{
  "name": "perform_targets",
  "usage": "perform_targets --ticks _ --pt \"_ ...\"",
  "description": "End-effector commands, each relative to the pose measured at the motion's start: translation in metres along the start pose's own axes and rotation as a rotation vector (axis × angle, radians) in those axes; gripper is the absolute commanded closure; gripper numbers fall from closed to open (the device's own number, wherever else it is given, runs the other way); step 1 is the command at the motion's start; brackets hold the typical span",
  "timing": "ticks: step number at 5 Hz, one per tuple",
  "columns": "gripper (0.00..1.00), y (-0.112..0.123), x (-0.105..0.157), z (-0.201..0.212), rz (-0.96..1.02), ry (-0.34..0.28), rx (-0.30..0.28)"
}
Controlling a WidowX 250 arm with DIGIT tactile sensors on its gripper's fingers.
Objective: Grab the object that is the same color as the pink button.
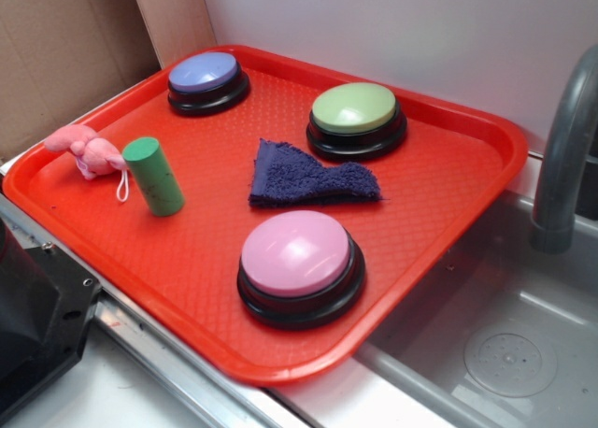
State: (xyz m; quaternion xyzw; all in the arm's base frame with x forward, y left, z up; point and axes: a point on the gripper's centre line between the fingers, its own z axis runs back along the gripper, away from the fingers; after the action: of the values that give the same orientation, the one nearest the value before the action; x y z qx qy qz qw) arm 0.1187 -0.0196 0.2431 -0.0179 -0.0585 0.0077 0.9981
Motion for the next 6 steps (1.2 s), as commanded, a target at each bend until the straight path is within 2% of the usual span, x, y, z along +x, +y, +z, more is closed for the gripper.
perform_targets --ticks 1,2,3,4,5,6 --pt "0.00 0.000 0.000 0.000 0.000 0.000 0.000" --pt "0.00 0.050 0.016 -0.010 -0.250 -0.052 -0.025" --pt "0.00 0.093 0.024 -0.016 -0.447 -0.084 0.055" --pt "0.00 0.126 0.031 -0.027 -0.632 -0.072 0.114" --pt "0.00 0.140 0.028 -0.047 -0.809 -0.011 0.146" --pt "0.00 0.141 0.030 -0.072 -0.928 0.047 0.234"
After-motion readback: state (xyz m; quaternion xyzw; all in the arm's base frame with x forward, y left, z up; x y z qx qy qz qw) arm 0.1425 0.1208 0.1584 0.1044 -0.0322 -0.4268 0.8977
